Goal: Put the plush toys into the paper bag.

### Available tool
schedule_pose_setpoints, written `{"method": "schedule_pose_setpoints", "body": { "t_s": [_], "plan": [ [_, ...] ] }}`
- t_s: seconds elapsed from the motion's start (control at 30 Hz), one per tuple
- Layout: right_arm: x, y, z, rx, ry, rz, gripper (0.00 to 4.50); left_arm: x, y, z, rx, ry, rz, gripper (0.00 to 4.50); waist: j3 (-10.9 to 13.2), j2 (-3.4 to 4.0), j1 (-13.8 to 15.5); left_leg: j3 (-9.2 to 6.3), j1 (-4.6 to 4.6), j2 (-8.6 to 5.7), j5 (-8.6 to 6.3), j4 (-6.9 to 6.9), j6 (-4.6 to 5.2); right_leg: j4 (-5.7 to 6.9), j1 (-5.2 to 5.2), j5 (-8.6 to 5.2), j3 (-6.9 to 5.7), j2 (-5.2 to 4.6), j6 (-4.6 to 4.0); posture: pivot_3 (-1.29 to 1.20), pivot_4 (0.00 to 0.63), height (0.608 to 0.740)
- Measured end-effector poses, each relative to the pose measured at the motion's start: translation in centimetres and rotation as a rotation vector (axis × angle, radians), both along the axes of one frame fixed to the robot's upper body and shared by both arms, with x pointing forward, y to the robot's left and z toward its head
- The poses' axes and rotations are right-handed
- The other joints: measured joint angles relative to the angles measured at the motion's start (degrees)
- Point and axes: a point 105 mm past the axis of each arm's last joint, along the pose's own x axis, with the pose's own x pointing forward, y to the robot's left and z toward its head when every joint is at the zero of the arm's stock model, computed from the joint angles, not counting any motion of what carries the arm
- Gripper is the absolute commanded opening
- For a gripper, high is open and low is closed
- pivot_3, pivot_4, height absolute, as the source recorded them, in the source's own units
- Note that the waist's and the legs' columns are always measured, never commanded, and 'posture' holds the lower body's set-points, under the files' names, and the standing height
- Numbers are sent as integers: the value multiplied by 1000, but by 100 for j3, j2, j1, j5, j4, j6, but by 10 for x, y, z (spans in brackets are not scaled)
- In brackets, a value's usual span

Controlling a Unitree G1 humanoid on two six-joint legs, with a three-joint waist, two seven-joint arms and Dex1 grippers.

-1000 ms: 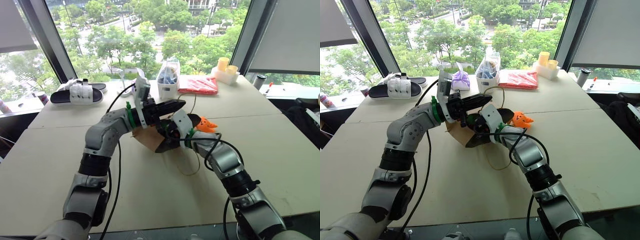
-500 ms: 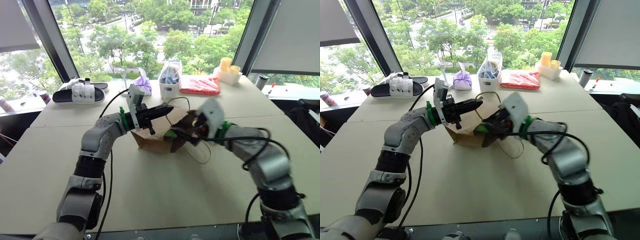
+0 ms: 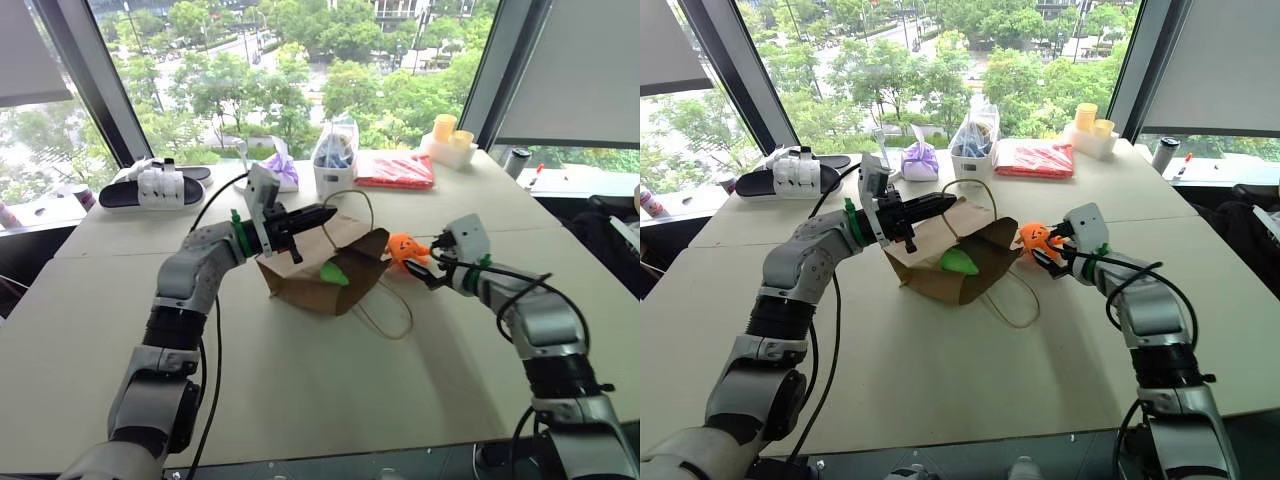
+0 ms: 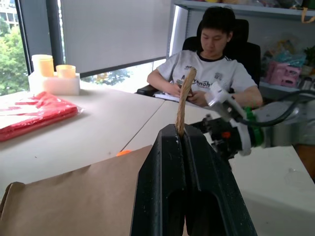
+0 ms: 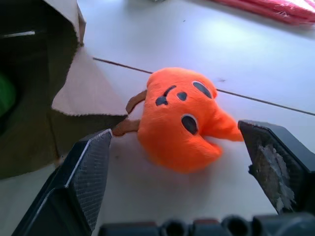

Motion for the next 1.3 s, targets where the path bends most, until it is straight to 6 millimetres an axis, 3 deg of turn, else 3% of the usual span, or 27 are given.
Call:
{"method": "schedule_pose_setpoints", "body": {
  "t_s": [0.27,0.3,0.37,0.6,0.73,0.87,0.97,1.03,1.13,1.3],
  "plan": [
    [34,15,-26,-11,-6,-54,4443,-2,1,4,0,-7,3,0,0,0,0,-5,-2,-1,0,-1,-1,-2,-1,0,0,1,0,0,150,740],
    [36,16,-26,-20,-12,-57,4216,-2,1,4,-1,-6,2,0,0,0,-4,-6,-2,-1,0,-1,-1,-2,-1,0,0,1,0,0,150,740],
    [40,16,-27,-50,-23,-74,3571,-2,1,4,-1,-4,1,0,0,0,-14,-6,-2,-1,1,-1,-2,-2,-1,0,0,1,0,0,150,740],
    [44,14,-24,-87,-57,-92,153,-3,1,5,-1,-8,0,0,0,0,-124,-8,-2,-1,1,-2,-2,0,-1,0,0,1,0,0,150,740],
    [29,2,-18,-144,-85,-73,153,-4,-1,5,-4,-10,-7,0,-1,1,-110,-10,-5,-2,0,-4,-2,1,-4,0,-1,0,0,0,150,740],
    [-29,-3,7,-222,-127,13,153,-4,-3,5,-8,-7,-17,0,-1,2,-40,-12,-21,-3,-3,-7,2,0,-20,-1,0,-1,2,0,150,740],
    [-66,22,43,-180,-184,109,153,-4,-7,5,-12,0,-32,0,-1,1,-106,-9,-7,1,-6,-2,8,-1,-13,-1,2,-1,1,0,150,740],
    [-84,39,55,-158,-200,170,153,-6,-11,7,-12,-6,-53,0,-1,0,-107,-9,4,3,-24,2,39,1,0,0,0,2,-1,0,150,740],
    [-96,56,53,-111,-166,198,153,-6,-12,9,-9,-8,-69,0,-1,0,-85,-7,5,3,-23,5,40,2,3,2,0,1,-3,0,150,740],
    [-84,105,28,-47,-98,275,153,-11,-18,8,-23,34,-124,0,-1,0,-96,-7,5,2,-21,7,36,7,0,3,0,-1,-4,0,150,740]
  ]
}}
